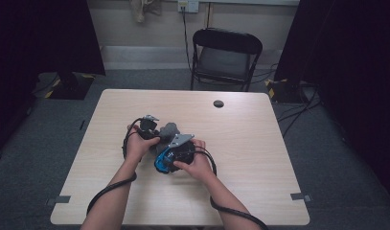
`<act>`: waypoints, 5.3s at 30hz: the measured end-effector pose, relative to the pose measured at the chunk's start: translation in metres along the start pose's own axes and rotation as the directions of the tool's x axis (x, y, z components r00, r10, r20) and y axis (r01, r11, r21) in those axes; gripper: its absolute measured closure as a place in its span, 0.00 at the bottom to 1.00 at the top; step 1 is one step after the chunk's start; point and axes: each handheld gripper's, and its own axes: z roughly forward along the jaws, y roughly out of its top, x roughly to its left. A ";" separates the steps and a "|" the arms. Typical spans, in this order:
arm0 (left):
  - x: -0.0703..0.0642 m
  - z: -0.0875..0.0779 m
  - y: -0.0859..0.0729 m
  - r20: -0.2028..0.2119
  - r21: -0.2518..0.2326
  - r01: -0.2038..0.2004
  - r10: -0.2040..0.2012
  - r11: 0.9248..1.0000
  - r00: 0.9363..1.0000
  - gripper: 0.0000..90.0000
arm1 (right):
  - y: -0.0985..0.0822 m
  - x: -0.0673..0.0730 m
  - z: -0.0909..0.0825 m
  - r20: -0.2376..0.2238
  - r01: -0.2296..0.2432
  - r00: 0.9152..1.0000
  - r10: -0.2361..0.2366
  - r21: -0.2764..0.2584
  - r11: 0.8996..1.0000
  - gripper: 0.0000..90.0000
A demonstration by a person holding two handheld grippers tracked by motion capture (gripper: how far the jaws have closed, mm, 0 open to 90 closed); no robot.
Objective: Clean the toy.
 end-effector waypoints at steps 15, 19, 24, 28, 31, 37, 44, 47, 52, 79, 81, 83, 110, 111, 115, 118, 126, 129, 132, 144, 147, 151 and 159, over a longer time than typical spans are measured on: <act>-0.006 -0.011 -0.012 0.051 0.032 -0.012 0.010 0.999 0.999 0.79 | 0.001 0.000 0.000 -0.003 0.005 1.000 -0.005 0.003 1.000 0.11; -0.005 -0.019 -0.017 0.060 0.045 -0.011 0.008 0.999 0.998 0.79 | 0.001 0.001 0.000 -0.002 0.003 1.000 -0.003 0.008 1.000 0.11; -0.002 -0.028 -0.025 0.075 0.057 -0.008 0.004 0.998 0.997 0.79 | 0.001 0.001 0.000 -0.003 0.004 1.000 -0.004 0.006 1.000 0.11; -0.002 -0.036 -0.034 0.082 0.050 -0.002 -0.002 0.999 0.997 0.79 | 0.001 0.002 0.000 -0.005 0.005 1.000 -0.005 0.004 1.000 0.11; -0.002 -0.042 -0.039 0.078 0.054 -0.007 0.003 0.998 0.997 0.79 | 0.002 0.004 0.001 -0.008 0.008 1.000 -0.008 0.005 1.000 0.11; -0.002 -0.055 -0.049 0.081 0.075 -0.011 0.005 0.997 0.997 0.79 | 0.001 0.004 0.001 -0.010 0.008 1.000 -0.008 0.002 1.000 0.11; 0.000 -0.069 -0.060 0.096 0.093 -0.007 -0.002 0.996 0.995 0.79 | 0.002 0.005 0.001 -0.011 0.008 1.000 -0.008 0.002 1.000 0.11; 0.003 -0.078 -0.058 0.077 0.088 -0.005 -0.002 0.996 0.997 0.79 | 0.001 0.005 0.001 -0.010 0.008 1.000 -0.008 0.001 1.000 0.11; 0.010 -0.085 -0.042 0.016 0.054 -0.016 0.015 0.998 1.000 0.79 | 0.001 0.005 0.001 -0.009 0.009 1.000 -0.009 -0.002 1.000 0.11; -0.004 0.002 0.003 0.035 -0.004 0.019 -0.018 1.000 0.999 0.79 | 0.002 0.003 0.000 -0.015 0.013 1.000 -0.013 0.002 1.000 0.12; -0.006 0.004 0.003 0.034 0.002 0.014 -0.014 1.000 0.999 0.79 | 0.001 0.003 0.000 -0.016 0.013 1.000 -0.013 0.001 1.000 0.12; -0.006 0.003 0.002 0.033 0.000 0.014 -0.014 1.000 0.999 0.79 | 0.001 0.003 0.000 -0.015 0.013 1.000 -0.013 0.001 1.000 0.12; 0.000 -0.023 -0.023 0.088 0.036 0.005 -0.008 0.999 0.996 0.79 | 0.001 0.004 0.000 -0.017 0.013 1.000 -0.013 -0.003 1.000 0.12; 0.001 -0.025 -0.024 0.090 0.037 0.007 -0.010 0.999 0.996 0.79 | 0.000 0.004 0.000 -0.017 0.012 1.000 -0.013 -0.004 1.000 0.12; 0.002 -0.032 -0.030 0.099 0.041 0.012 -0.016 0.999 0.995 0.79 | 0.000 0.004 0.000 -0.017 0.014 1.000 -0.014 -0.004 1.000 0.12; 0.003 -0.035 -0.035 0.105 0.037 0.019 -0.023 0.999 0.994 0.79 | 0.000 0.004 0.000 -0.017 0.014 1.000 -0.015 -0.004 1.000 0.12; 0.004 -0.049 -0.048 0.112 0.042 0.016 -0.021 0.999 0.993 0.79 | 0.000 0.005 0.000 -0.017 0.014 1.000 -0.014 -0.008 1.000 0.12; 0.004 -0.053 -0.052 0.113 0.047 0.010 -0.015 0.999 0.994 0.79 | 0.000 0.005 0.000 -0.017 0.013 1.000 -0.013 -0.006 1.000 0.12; 0.005 -0.059 -0.056 0.115 0.056 0.001 -0.008 0.998 0.993 0.79 | 0.001 0.005 0.000 -0.018 0.013 1.000 -0.013 -0.001 1.000 0.12; 0.011 -0.082 -0.060 0.084 0.037 0.027 -0.030 0.999 0.996 0.79 | 0.001 0.005 0.000 -0.018 0.013 1.000 -0.013 -0.003 1.000 0.12; 0.014 -0.083 -0.052 0.066 0.011 0.032 -0.033 0.999 0.997 0.79 | 0.001 0.005 0.000 -0.017 0.013 1.000 -0.013 -0.003 1.000 0.12; 0.016 -0.078 -0.034 0.047 -0.035 0.045 -0.044 0.998 0.998 0.79 | 0.001 0.005 0.000 -0.018 0.012 1.000 -0.012 -0.002 1.000 0.12; 0.008 -0.041 -0.012 0.028 -0.054 0.034 -0.032 0.998 0.999 0.78 | 0.000 0.005 0.000 -0.017 0.014 1.000 -0.014 -0.007 1.000 0.12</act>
